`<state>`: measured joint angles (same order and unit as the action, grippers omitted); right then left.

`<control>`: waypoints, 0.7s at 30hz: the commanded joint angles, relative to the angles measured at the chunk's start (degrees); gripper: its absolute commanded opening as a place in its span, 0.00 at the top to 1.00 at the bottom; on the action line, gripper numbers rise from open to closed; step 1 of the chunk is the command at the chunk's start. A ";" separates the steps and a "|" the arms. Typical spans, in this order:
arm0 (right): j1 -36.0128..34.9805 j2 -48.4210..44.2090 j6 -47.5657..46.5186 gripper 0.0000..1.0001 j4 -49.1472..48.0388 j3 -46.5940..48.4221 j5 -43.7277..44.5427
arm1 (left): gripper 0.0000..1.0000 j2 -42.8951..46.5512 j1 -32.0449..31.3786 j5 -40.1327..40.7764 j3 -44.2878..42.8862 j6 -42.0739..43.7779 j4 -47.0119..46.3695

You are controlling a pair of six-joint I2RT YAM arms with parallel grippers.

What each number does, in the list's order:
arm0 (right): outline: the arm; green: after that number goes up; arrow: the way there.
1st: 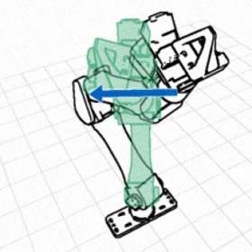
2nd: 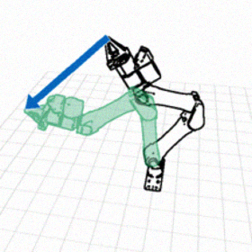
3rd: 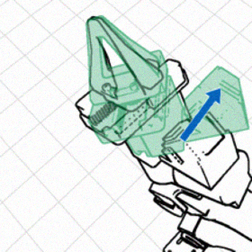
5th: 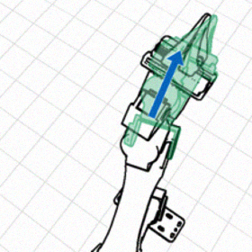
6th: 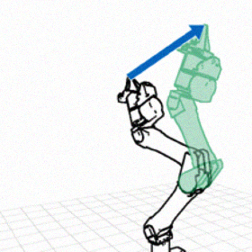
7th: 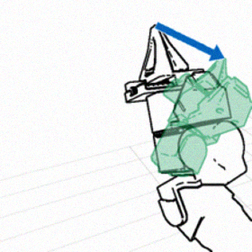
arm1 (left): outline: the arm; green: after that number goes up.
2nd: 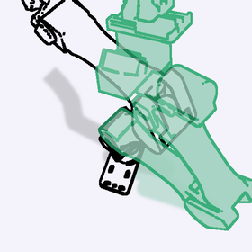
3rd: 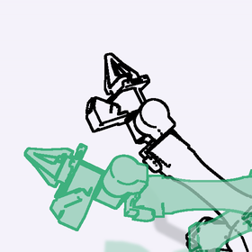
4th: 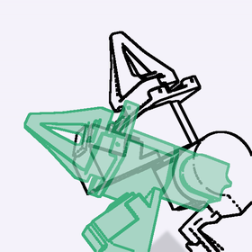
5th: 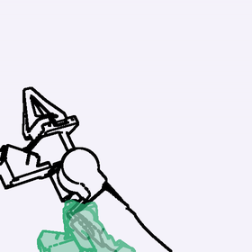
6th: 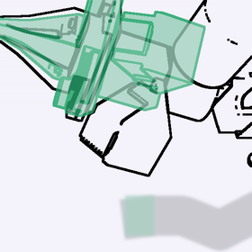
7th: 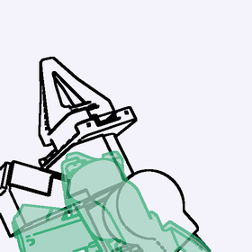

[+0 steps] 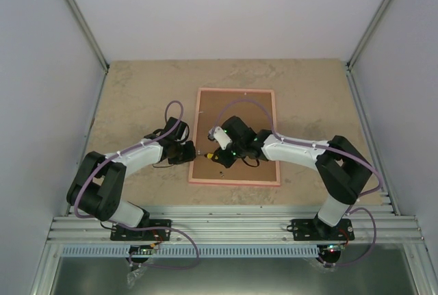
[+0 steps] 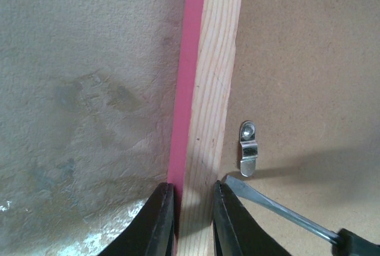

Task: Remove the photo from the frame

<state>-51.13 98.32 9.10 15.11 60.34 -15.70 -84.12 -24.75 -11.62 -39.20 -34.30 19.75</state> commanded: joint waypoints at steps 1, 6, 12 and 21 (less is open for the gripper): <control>-0.44 1.56 0.44 0.99 0.20 0.24 1.24 | 0.93 1.13 0.32 0.89 0.26 -2.00 -0.79; -0.37 1.59 0.46 1.00 0.87 0.09 3.08 | 0.93 1.15 0.32 0.88 0.26 -2.01 -0.74; -0.33 0.29 0.53 1.00 1.55 -0.30 5.52 | 0.93 1.24 0.32 0.81 0.26 -1.91 -0.64; -0.28 -1.15 0.39 1.00 2.13 -0.75 6.46 | 0.93 1.39 0.32 0.94 0.25 -1.93 -0.59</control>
<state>-51.29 98.61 9.08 15.11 60.36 -11.31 -84.07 -24.75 -11.60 -39.18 -34.30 19.75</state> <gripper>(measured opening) 0.173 0.173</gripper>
